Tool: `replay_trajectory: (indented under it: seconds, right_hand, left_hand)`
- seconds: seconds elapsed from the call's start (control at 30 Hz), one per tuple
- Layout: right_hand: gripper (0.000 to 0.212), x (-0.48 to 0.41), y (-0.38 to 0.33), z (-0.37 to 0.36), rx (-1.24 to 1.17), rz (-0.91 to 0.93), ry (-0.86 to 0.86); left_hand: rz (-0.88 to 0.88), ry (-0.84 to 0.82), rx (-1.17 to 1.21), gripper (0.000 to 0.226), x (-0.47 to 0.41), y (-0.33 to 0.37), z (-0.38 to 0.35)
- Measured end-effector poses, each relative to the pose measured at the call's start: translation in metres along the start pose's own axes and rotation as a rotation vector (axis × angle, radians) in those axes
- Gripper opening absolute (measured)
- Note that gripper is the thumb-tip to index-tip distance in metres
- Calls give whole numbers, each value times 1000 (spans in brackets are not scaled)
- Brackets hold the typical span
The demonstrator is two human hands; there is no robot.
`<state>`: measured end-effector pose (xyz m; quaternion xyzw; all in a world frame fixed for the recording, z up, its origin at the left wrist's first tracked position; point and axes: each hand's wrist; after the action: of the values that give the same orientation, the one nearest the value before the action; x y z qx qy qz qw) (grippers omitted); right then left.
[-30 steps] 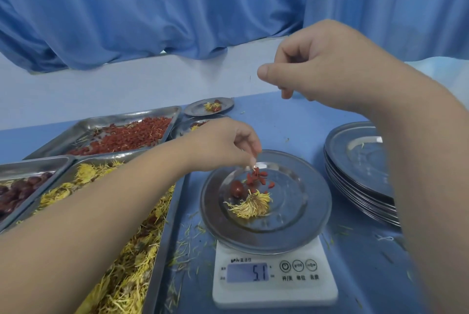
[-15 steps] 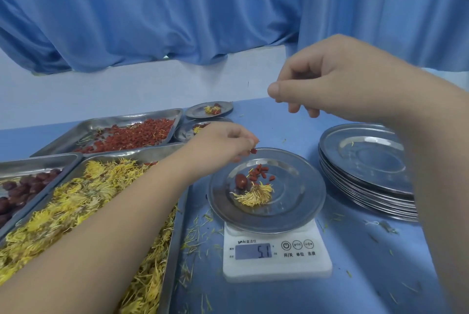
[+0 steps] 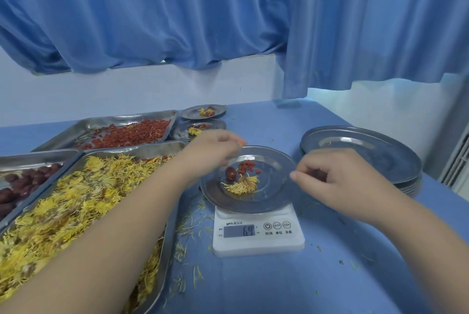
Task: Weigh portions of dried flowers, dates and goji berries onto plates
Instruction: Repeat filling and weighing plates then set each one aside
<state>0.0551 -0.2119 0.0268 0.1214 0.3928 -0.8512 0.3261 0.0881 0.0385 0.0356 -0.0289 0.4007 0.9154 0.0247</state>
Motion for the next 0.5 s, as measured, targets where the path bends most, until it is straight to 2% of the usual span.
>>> replay_trajectory:
  seconds: [0.1, 0.33, 0.4, 0.5]
  right_hand:
    - [21, 4, 2, 0, -65, -64, 54]
    - [22, 6, 13, -14, -110, -381, 98]
    - [23, 4, 14, -17, -164, -462, 112]
    - [22, 1, 14, -20, -253, -574, 109]
  left_hand:
    - [12, 83, 85, 13, 9, 5, 5]
    - [150, 346, 413, 16, 26, 6, 12]
    - [172, 363, 420, 15, 28, 3, 13]
    - [226, 301, 366, 9, 30, -4, 13]
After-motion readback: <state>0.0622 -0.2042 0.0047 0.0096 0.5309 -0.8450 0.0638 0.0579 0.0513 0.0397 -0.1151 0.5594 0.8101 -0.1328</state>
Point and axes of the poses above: each hand's wrist, its own x-axis away from the middle knuckle, its own z-axis out of the back of the hand, y = z × x, and after that the axes turned 14 degrees about -x, right-handed
